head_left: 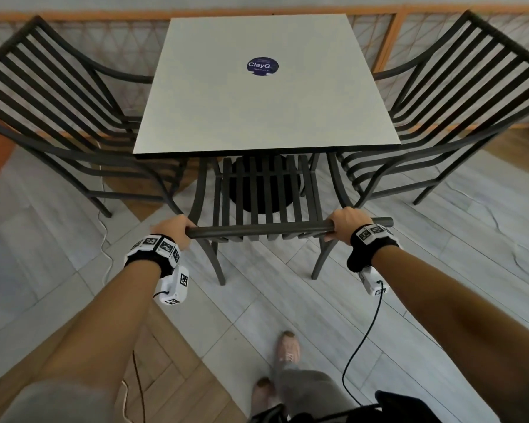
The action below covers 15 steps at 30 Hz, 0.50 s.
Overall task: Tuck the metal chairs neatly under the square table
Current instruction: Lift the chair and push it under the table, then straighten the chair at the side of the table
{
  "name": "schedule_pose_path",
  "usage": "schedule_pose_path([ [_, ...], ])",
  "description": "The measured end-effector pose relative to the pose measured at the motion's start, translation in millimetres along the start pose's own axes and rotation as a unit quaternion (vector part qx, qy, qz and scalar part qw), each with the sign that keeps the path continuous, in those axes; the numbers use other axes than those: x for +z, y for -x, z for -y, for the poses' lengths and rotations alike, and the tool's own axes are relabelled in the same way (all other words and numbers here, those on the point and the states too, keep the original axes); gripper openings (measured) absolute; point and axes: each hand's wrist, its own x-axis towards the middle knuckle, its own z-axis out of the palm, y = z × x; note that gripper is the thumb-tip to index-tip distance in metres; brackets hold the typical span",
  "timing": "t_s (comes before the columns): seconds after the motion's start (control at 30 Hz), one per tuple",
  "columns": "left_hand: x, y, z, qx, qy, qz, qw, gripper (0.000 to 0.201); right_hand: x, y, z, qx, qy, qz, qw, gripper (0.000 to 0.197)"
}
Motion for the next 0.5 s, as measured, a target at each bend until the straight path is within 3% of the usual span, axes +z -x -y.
schedule_pose_path([
  [0.3, -9.5, -4.8, -7.5, 0.004, -0.013, -0.032, 0.999, 0.036, -11.3, -15.9, -2.2, -0.037, -0.020, 0.014, 0.999, 0.025],
  [0.5, -20.5, 8.1, 12.0, 0.062, 0.093, 0.007, 0.994, 0.033, -29.1, -16.6, 32.1, -0.150, -0.028, 0.018, 0.988, 0.019],
])
